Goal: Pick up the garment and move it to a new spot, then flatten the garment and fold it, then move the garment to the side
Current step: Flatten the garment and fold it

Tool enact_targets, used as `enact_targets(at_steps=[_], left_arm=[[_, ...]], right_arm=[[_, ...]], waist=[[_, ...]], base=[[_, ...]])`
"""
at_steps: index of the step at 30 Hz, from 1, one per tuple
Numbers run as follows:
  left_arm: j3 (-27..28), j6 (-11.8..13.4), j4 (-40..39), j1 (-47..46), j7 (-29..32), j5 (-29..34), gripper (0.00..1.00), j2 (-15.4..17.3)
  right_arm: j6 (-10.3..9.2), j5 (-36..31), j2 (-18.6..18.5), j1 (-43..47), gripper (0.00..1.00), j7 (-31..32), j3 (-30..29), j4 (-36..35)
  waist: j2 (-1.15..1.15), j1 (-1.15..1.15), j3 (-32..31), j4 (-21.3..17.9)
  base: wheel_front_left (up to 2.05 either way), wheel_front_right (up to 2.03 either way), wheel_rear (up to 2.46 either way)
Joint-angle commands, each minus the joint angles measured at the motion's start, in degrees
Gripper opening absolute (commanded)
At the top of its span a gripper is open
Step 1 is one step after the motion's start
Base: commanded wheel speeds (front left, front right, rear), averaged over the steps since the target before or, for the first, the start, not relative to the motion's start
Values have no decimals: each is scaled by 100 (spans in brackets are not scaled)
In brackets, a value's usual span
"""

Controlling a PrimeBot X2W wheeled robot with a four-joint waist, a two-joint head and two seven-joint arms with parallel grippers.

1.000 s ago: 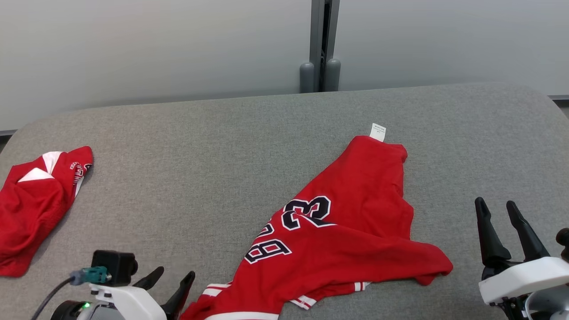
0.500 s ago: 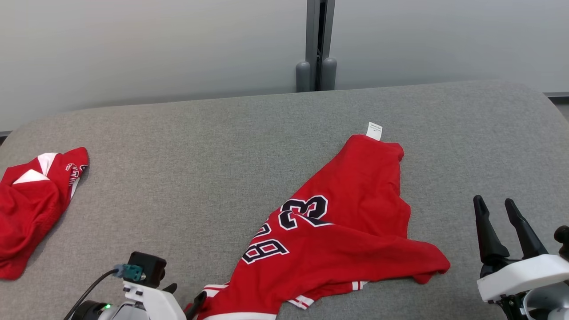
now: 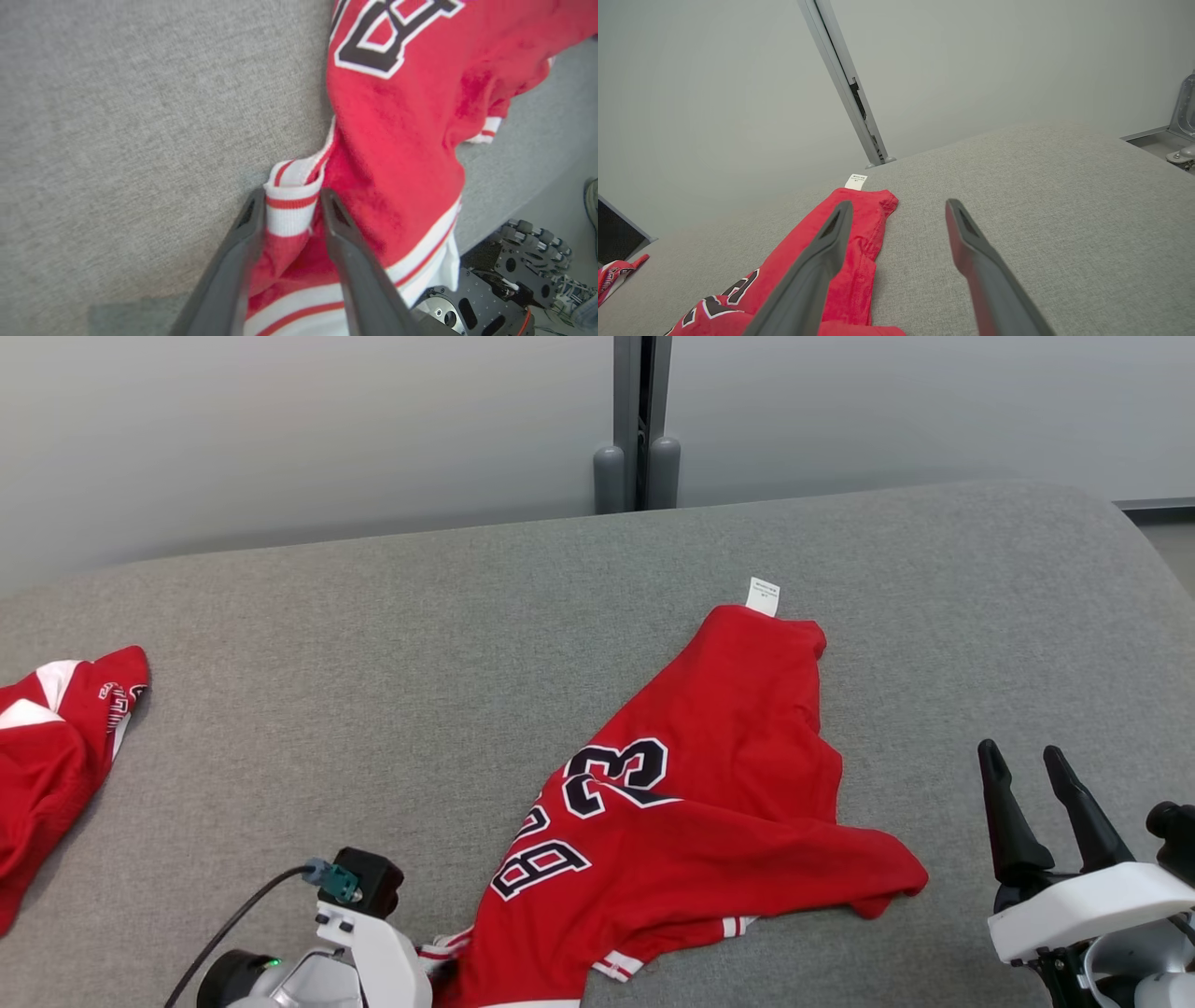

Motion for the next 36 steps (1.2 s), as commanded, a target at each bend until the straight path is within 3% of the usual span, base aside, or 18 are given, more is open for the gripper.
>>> enact_targets(at_steps=[1, 13, 19, 24, 25, 26, 31, 36], left_arm=[[55, -35, -27, -124, -70, 32, 0, 29], [864, 328, -23, -590, -1253, 134, 0, -2], [1261, 517, 852, -1106, -1918, 99, 0, -290], [1361, 384, 1865, -1623, -2476, 121, 0, -586], [1350, 334, 2081, -1678, -2535, 112, 32, -631], [1338, 291, 2285, -1747, -2591, 108, 100, -679], [1362, 41, 2886, -1988, -3034, 107, 100, -787], [1502, -93, 2718, -1869, -3644, 171, 100, -554]], right_arm=[[1, 5, -33, -35, 100, -25, -8, 6], [1, 17, -34, -134, 100, -94, 24, 10], [1, 0, -41, -200, 100, -129, 62, 28], [1, -30, -57, -313, 100, -145, 69, 38], [1, -37, -59, -331, 100, -155, 78, 54], [1, -41, -58, -356, 100, -158, 86, 68], [1, -41, -42, -373, 100, -183, 96, 126], [1, -6, -42, -268, 100, -262, 92, 183]], waist=[[0, 0, 17, -16], [0, 0, 208, -55], [0, 0, 392, -46], [0, 0, 532, -28], [0, 0, 541, -25], [0, 0, 548, -24], [0, 0, 488, 9], [0, 0, 283, 69]], base=[[0, 0, 0], [0, 0, 0], [0, 0, 0], [0, 0, 0], [0, 0, 0], [0, 0, 0], [0, 0, 0], [0, 0, 0]])
